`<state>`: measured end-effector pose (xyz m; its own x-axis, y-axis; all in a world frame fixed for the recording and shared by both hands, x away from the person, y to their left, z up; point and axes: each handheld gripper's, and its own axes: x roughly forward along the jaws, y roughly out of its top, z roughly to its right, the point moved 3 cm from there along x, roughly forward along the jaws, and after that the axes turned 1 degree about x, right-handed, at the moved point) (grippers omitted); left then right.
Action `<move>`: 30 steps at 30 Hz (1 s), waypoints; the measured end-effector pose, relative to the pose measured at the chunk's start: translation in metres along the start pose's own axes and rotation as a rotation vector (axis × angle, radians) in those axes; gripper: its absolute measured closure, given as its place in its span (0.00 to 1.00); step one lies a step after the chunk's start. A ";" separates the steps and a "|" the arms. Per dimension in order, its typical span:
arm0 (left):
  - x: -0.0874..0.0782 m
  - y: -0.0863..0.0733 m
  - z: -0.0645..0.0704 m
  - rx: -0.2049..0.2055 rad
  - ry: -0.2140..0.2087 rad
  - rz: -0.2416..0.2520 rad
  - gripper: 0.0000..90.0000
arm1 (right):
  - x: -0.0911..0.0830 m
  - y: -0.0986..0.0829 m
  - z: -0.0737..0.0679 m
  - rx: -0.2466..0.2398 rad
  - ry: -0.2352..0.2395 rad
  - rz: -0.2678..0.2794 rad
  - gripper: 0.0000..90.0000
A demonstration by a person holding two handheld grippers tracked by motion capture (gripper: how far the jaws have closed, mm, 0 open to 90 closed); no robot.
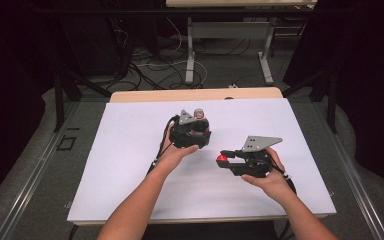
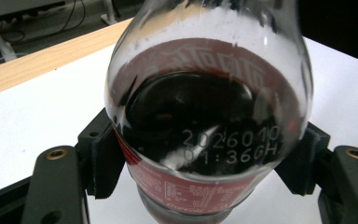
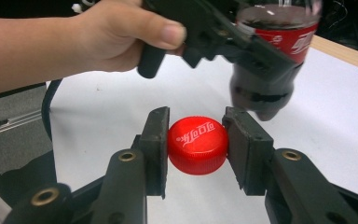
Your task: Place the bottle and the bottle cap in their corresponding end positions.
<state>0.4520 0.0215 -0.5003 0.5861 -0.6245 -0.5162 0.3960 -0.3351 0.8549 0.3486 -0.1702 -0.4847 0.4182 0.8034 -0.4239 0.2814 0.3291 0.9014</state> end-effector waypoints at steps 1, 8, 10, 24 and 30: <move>0.002 0.000 -0.002 0.005 0.009 -0.011 0.32 | 0.001 -0.001 0.000 0.009 -0.008 -0.002 0.68; 0.025 -0.001 -0.017 -0.024 0.050 -0.030 0.32 | 0.013 -0.006 0.000 0.004 -0.010 -0.014 0.68; 0.030 0.001 -0.019 -0.022 0.056 -0.027 0.32 | 0.015 -0.008 -0.002 -0.006 -0.018 -0.029 0.68; 0.044 -0.014 -0.023 -0.021 0.047 -0.061 0.32 | 0.033 -0.025 -0.002 0.014 -0.020 -0.033 0.68; 0.046 -0.023 -0.023 -0.039 0.033 -0.051 0.32 | 0.045 -0.031 -0.003 0.022 -0.018 -0.068 0.68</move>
<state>0.4862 0.0164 -0.5446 0.5868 -0.5837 -0.5611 0.4532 -0.3375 0.8251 0.3563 -0.1430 -0.5312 0.4130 0.7703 -0.4859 0.3286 0.3716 0.8683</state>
